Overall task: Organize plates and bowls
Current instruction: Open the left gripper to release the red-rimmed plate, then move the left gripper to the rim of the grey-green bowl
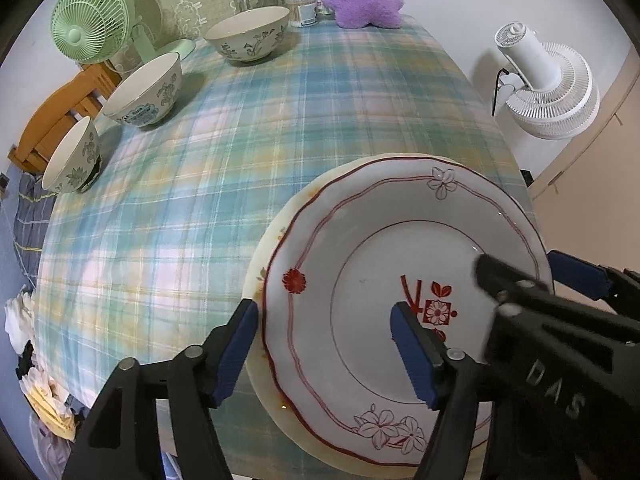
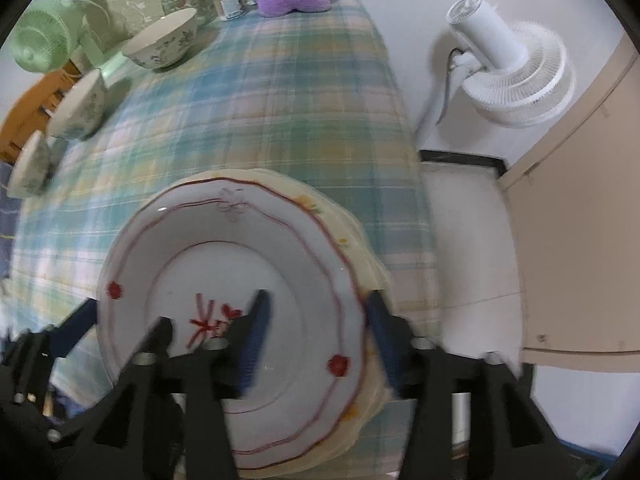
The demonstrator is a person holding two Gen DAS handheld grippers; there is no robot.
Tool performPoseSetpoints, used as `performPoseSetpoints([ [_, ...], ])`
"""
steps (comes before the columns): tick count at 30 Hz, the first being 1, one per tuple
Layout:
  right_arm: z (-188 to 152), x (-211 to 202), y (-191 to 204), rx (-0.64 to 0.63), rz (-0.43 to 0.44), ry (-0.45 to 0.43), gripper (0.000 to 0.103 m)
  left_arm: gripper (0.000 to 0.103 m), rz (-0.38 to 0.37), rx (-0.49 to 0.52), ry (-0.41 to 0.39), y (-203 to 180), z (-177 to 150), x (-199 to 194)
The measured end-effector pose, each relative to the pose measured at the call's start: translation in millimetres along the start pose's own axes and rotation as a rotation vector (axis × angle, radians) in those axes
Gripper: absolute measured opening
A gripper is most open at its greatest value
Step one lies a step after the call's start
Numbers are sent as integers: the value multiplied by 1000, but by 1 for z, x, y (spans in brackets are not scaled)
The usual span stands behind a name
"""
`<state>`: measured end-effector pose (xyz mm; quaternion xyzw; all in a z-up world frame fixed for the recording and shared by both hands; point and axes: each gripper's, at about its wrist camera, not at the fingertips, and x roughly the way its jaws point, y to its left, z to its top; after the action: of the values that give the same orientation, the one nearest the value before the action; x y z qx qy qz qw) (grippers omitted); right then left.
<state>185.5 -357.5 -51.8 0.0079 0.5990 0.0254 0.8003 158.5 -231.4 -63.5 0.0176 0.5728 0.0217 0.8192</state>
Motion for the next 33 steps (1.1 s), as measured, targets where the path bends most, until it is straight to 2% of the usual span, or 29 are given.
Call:
performPoseSetpoints([
  [5,-1,0,4,-12,24,-1,70,81,-22,-21,-19,2,1,-5],
  [9,-1,-4,2,2,42,-5,70,84,-33,-20,-29,3,3,-12],
  [18,-3,-33,17,-19,2,-77,75,87,-85,-16,-61,17,6,-28],
  [24,-7,-46,42,-8,-19,-109,78,87,-131,3,-73,50,7,-35],
  [33,-12,-69,119,25,-80,-154,78,87,-158,33,-114,126,8,-51],
])
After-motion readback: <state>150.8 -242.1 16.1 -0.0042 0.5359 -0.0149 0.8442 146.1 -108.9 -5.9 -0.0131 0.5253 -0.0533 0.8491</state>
